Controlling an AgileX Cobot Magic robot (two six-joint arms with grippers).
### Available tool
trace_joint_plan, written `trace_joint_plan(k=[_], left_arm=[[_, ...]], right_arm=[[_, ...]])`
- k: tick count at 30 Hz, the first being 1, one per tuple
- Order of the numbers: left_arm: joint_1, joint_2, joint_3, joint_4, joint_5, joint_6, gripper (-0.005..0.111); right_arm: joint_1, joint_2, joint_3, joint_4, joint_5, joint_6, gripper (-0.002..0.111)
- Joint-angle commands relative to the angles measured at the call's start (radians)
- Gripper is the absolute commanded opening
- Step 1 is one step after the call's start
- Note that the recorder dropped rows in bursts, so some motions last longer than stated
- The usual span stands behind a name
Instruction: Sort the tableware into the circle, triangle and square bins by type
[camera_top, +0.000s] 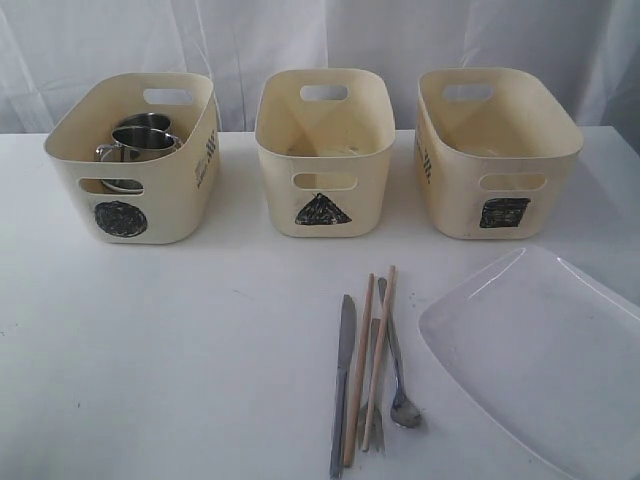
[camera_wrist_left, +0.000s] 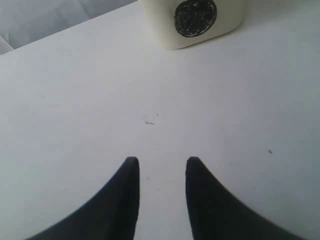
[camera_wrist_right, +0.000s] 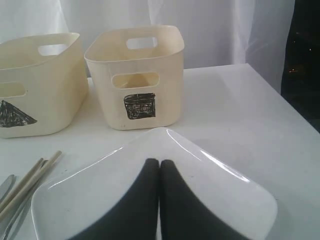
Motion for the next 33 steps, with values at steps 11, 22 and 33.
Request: trace_joint_plan(k=[11, 22, 33], left_arm=[[0.093, -0.004, 0.004, -0.003, 0.003, -0.003, 0.037], [0.093, -0.004, 0.004, -0.003, 0.003, -0.003, 0.037], [0.093, -0.004, 0.004, -0.318, 0.01, -0.04, 0.037]], right_arm=[[0.007, -0.006, 0.006, -0.008, -0.008, -0.002, 0.0], [0.007, -0.006, 0.006, -0.008, -0.008, -0.002, 0.0], [0.007, -0.006, 0.006, -0.008, -0.008, -0.002, 0.0]])
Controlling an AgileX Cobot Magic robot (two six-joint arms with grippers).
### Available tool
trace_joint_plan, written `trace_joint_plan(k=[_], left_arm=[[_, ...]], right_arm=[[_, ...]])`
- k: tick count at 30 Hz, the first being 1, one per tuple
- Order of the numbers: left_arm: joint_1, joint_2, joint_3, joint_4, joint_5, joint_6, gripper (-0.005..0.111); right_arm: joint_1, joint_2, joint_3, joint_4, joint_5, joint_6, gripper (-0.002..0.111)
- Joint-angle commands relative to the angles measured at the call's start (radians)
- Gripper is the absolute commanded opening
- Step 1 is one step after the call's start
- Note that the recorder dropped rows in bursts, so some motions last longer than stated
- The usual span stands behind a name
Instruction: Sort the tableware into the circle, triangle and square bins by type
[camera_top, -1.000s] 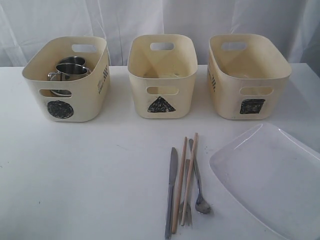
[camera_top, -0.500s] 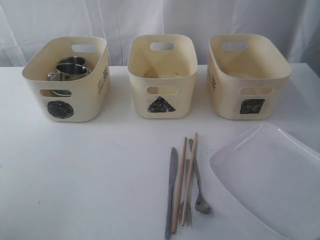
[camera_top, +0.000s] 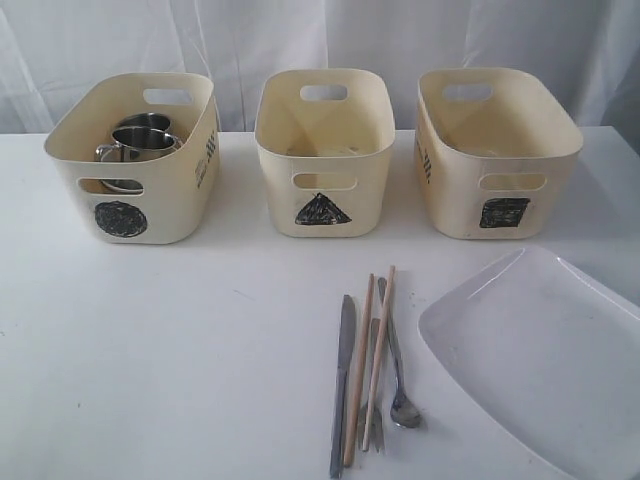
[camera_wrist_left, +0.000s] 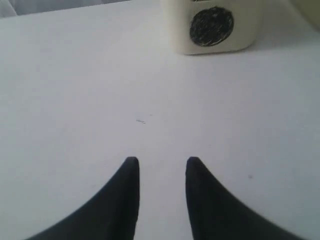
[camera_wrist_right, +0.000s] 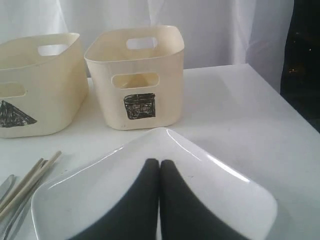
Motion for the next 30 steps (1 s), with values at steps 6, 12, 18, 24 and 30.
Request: trace_joint_plan(k=[6, 12, 18, 24, 30], left_arm=[[0.004, -0.004, 0.004, -0.098, 0.003, 0.001, 0.037], [0.004, -0.004, 0.004, -0.098, 0.003, 0.001, 0.037], [0.004, -0.004, 0.004, -0.098, 0.003, 0.027, 0.037], [0.004, -0.004, 0.004, -0.098, 0.003, 0.027, 0.037], [0.004, -0.004, 0.004, -0.098, 0.003, 0.025, 0.037]], right_arm=[[0.007, -0.006, 0.006, -0.008, -0.008, -0.002, 0.0], [0.007, -0.006, 0.006, -0.008, -0.008, -0.002, 0.0], [0.007, -0.006, 0.006, -0.008, -0.008, -0.002, 0.0], [0.007, -0.006, 0.006, -0.008, -0.008, -0.002, 0.0], [0.007, -0.006, 0.006, -0.008, -0.008, -0.002, 0.0]])
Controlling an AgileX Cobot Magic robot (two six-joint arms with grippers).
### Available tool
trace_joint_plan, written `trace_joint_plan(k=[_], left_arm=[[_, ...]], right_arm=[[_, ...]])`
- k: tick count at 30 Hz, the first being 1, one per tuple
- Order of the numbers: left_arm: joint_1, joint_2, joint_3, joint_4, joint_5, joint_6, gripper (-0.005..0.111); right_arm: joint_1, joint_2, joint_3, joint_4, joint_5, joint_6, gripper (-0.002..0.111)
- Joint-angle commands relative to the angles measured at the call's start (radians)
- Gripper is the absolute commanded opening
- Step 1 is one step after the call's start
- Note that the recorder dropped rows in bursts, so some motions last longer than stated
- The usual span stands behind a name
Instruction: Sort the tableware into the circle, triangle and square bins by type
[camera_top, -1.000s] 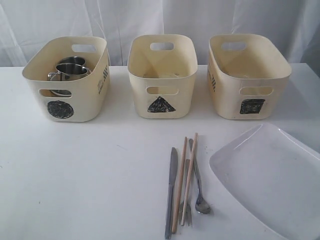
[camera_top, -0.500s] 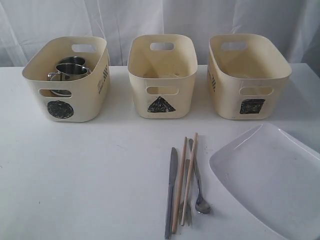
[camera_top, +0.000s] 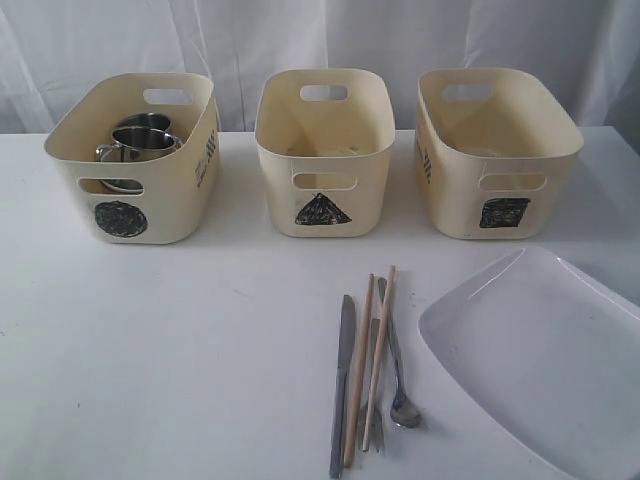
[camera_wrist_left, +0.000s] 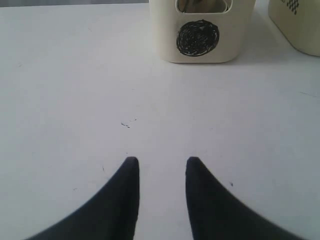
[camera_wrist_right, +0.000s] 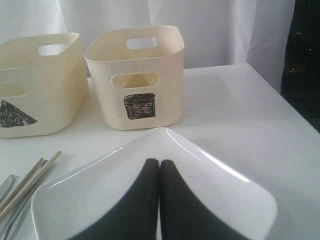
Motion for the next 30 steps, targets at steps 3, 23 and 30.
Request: trace_joint_plan(k=[3, 23, 30], left_arm=[[0.004, -0.004, 0.004, -0.018, 0.003, 0.001, 0.035], [0.004, -0.004, 0.004, -0.014, 0.003, 0.029, 0.0], [0.004, -0.004, 0.004, -0.014, 0.003, 0.029, 0.0]], right_arm=[[0.007, -0.006, 0.006, -0.008, -0.008, -0.002, 0.0], [0.007, -0.006, 0.006, -0.008, -0.008, -0.002, 0.0], [0.007, -0.006, 0.006, -0.008, -0.008, -0.002, 0.0]])
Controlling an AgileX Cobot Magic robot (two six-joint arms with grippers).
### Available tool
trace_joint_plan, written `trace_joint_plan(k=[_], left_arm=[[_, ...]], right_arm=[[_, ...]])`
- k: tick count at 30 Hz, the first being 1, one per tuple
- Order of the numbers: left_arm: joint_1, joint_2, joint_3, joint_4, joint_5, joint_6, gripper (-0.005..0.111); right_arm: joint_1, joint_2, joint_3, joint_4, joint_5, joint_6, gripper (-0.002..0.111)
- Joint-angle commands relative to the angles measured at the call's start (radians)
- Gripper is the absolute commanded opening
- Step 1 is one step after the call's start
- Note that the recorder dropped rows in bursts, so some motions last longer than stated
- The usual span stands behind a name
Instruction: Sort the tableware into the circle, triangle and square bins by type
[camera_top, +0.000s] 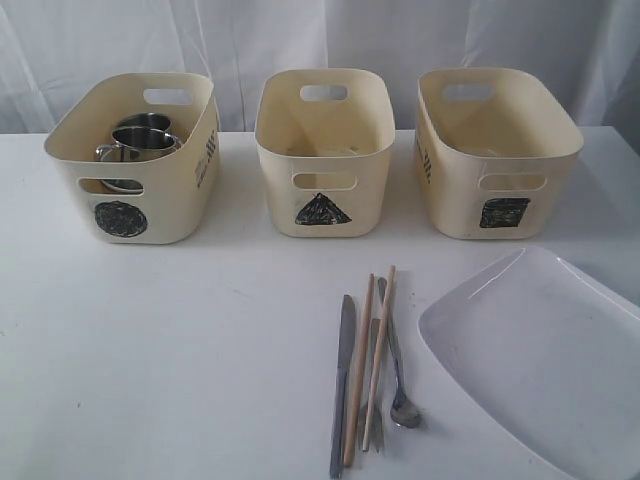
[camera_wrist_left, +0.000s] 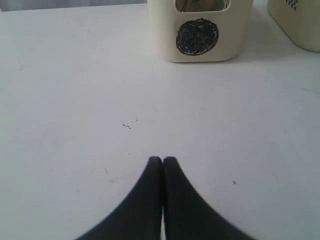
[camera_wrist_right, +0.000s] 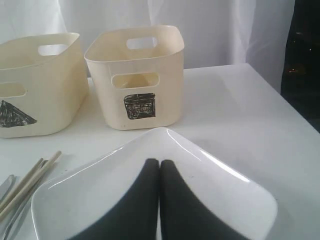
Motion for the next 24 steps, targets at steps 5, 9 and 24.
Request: trace_joint_plan(k=[5, 9, 24], left_arm=[[0.004, -0.004, 0.004, -0.014, 0.003, 0.002, 0.0], [0.004, -0.004, 0.004, -0.014, 0.003, 0.002, 0.0], [0.004, -0.004, 0.004, -0.011, 0.003, 0.002, 0.0]], right_arm=[[0.007, -0.006, 0.006, -0.008, -0.008, -0.002, 0.0], [0.007, -0.006, 0.006, -0.01, -0.043, -0.002, 0.0], [0.007, -0.006, 0.006, 0.169, -0.473, 0.453, 0.0]])
